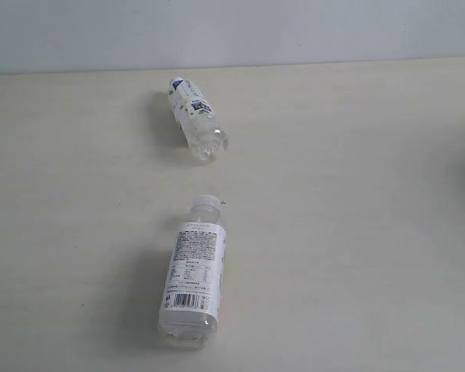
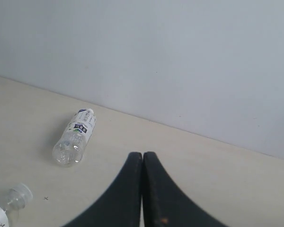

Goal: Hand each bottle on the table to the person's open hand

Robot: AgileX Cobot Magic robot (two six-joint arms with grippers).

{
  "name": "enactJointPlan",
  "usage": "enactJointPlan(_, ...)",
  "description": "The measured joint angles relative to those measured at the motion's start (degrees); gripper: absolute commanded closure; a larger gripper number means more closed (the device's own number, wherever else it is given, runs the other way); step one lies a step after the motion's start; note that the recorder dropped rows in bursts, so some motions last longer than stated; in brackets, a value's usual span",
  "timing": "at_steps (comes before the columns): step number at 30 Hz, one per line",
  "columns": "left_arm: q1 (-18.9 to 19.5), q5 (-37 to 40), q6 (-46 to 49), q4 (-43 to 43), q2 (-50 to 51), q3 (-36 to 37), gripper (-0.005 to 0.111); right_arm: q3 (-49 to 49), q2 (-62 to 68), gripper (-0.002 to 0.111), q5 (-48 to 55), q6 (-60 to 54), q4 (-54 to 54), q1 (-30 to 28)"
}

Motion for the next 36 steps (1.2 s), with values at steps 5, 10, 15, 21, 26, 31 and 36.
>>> enactJointPlan(5, 0.0, 0.0, 0.0, 0.0, 0.0, 0.0, 0.107, 0.0, 0.0, 0.108, 0.0, 0.0, 0.0, 0.0)
enactJointPlan(10, 0.0, 0.0, 0.0, 0.0, 0.0, 0.0, 0.107, 0.0, 0.0, 0.108, 0.0, 0.0, 0.0, 0.0)
enactJointPlan(15, 0.0, 0.0, 0.0, 0.0, 0.0, 0.0, 0.107, 0.0, 0.0, 0.108, 0.0, 0.1, 0.0, 0.0)
enactJointPlan(21, 0.0, 0.0, 0.0, 0.0, 0.0, 0.0, 0.107, 0.0, 0.0, 0.108, -0.1, 0.1, 0.1, 0.0)
enactJointPlan(26, 0.0, 0.0, 0.0, 0.0, 0.0, 0.0, 0.107, 0.0, -1.7, 0.108, -0.1, 0.1, 0.1, 0.0)
enactJointPlan(31, 0.0, 0.0, 0.0, 0.0, 0.0, 0.0, 0.107, 0.0, -3.3, 0.108, -0.1, 0.1, 0.1, 0.0)
enactJointPlan(36, 0.0, 0.0, 0.0, 0.0, 0.0, 0.0, 0.107, 0.0, -5.6, 0.108, -0.2, 0.2, 0.4, 0.0)
